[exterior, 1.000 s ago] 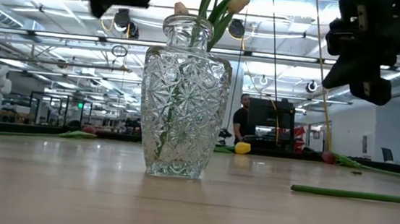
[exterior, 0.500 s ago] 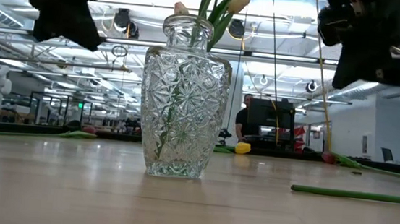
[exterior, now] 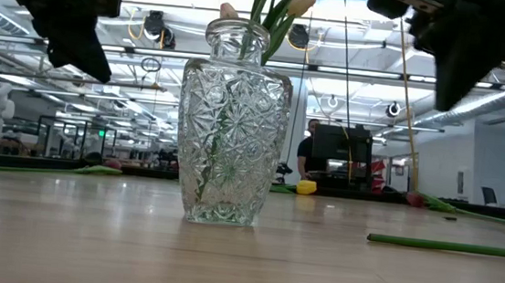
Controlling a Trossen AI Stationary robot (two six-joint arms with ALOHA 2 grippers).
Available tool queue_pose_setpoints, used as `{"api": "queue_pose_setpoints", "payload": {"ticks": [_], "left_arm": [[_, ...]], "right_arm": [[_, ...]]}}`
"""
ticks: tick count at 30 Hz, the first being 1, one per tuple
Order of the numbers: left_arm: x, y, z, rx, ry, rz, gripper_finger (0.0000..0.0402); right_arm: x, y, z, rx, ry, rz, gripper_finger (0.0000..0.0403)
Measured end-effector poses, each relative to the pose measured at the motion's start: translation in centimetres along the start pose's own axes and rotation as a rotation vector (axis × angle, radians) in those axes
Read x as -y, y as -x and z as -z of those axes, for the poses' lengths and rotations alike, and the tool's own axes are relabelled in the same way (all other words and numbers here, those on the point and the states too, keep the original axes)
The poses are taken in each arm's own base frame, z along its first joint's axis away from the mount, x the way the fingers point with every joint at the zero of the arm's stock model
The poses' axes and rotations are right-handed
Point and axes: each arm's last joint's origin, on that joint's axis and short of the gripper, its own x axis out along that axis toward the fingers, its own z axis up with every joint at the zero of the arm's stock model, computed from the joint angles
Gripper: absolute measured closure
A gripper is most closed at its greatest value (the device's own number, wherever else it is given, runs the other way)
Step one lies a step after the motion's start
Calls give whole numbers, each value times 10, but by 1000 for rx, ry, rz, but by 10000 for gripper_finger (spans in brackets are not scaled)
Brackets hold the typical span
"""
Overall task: Sort flowers into vase by color
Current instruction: Put the black flower into the transparent vase
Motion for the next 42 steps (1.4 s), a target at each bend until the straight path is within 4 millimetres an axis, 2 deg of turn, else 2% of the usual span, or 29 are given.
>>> {"api": "queue_pose_setpoints", "payload": {"ticks": [4, 9, 22, 30, 36, 42], "left_arm": [[1, 3, 1, -24, -101, 78, 318], [4, 4, 3, -79, -197, 194, 317], [5, 4, 3, -90, -203, 215, 317], [5, 4, 3, -92, -126, 216, 317], [5, 4, 3, -93, -101, 214, 317], [7, 5, 0, -65, -67, 226, 317]], "right_arm": [[6, -16, 29, -21, -118, 21, 403], [1, -29, 57, -126, -133, -79, 403], [-2, -38, 64, -153, -104, -96, 402], [28, -36, 75, -311, -67, 272, 403], [46, -30, 91, -369, -20, 370, 403], [70, -41, 109, -355, 35, 506, 403]]}}
